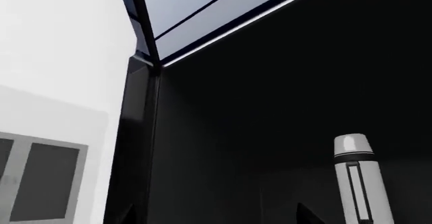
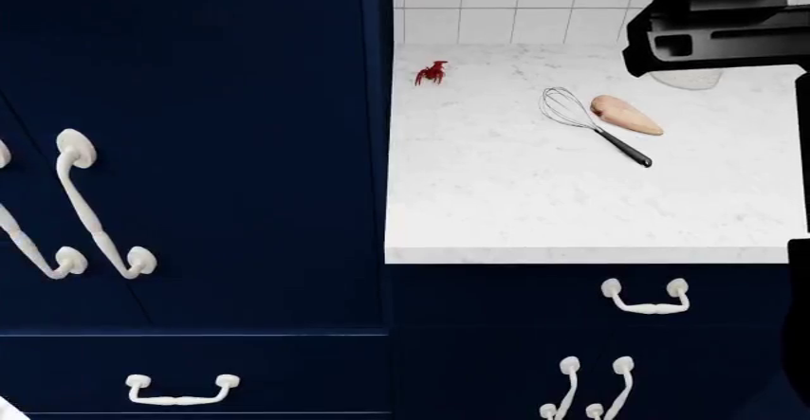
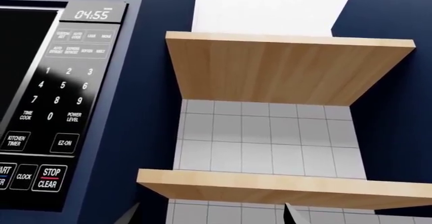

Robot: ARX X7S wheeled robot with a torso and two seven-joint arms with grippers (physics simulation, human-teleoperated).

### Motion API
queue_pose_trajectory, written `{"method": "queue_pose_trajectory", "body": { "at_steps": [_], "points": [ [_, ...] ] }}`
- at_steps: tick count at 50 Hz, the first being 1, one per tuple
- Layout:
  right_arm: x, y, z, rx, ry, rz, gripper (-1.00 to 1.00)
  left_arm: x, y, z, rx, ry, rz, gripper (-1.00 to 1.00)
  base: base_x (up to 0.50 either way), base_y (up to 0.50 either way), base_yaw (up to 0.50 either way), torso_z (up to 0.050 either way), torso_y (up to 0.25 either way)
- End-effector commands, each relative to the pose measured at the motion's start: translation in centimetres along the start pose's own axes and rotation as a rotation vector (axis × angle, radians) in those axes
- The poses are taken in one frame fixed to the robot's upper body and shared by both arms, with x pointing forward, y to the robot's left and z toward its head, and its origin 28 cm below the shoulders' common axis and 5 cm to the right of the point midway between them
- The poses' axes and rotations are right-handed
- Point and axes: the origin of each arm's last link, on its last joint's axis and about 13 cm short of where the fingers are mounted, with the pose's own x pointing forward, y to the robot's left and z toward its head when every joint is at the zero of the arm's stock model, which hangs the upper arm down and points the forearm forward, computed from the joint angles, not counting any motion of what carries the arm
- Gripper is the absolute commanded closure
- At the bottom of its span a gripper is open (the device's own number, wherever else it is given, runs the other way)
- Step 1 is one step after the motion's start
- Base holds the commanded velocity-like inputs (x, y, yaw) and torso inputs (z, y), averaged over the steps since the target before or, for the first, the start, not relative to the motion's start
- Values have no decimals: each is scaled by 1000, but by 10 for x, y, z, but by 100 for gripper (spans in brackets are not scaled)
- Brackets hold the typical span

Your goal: Open the microwave door

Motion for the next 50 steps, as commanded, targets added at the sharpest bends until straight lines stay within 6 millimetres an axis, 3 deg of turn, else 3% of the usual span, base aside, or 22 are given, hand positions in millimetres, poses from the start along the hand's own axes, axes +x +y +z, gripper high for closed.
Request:
{"method": "queue_pose_trajectory", "body": {
  "at_steps": [1,22,38,50],
  "points": [
    [0,1,0,2,0,2,-100,8,23,-4,73,22,60,-100,0,0,0,0,0],
    [2,2,3,4,-6,11,-100,28,61,-13,231,87,172,-100,0,0,0,0,0],
    [1,3,2,4,-1,8,-100,38,101,-22,363,147,286,-100,0,0,0,0,0],
    [1,2,4,3,-3,7,-100,44,133,-15,423,156,373,-100,0,0,0,0,0]
  ]
}}
